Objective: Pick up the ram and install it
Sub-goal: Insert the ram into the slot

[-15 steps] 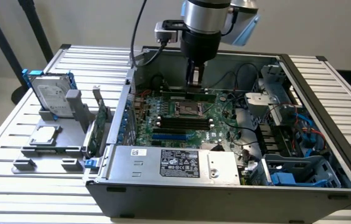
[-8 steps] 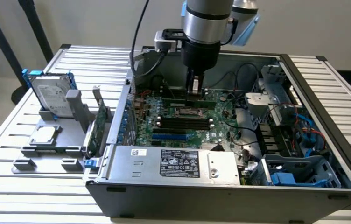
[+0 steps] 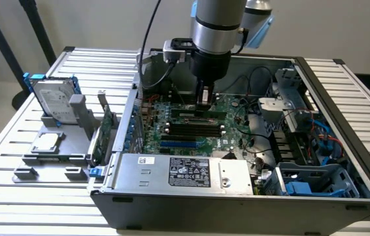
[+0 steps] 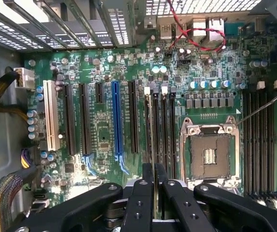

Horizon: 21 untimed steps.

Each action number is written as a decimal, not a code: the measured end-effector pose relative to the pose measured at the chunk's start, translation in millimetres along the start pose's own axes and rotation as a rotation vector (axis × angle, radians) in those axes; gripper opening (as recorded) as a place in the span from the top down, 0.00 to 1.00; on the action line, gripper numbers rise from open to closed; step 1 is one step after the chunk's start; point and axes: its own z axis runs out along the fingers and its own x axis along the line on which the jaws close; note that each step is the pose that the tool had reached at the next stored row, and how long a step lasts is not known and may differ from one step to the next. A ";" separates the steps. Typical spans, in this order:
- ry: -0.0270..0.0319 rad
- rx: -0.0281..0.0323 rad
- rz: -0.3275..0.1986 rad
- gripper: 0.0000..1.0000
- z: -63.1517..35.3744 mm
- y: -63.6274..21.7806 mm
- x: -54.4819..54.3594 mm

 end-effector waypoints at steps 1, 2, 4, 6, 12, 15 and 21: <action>0.0000 0.0000 0.000 0.86 1.8 -0.1 -0.1; 0.0001 0.0000 0.000 0.86 3.6 -0.1 -0.2; 0.0001 0.0000 0.000 0.86 7.3 -0.3 -0.5; -0.0001 0.0000 0.000 0.86 10.9 -0.4 -1.0; 0.0000 0.0000 0.000 0.86 21.8 -0.7 -2.8; 0.0000 0.0000 0.000 0.86 27.2 -0.9 -3.4; 0.0000 0.0000 0.000 0.86 37.5 -1.3 -3.6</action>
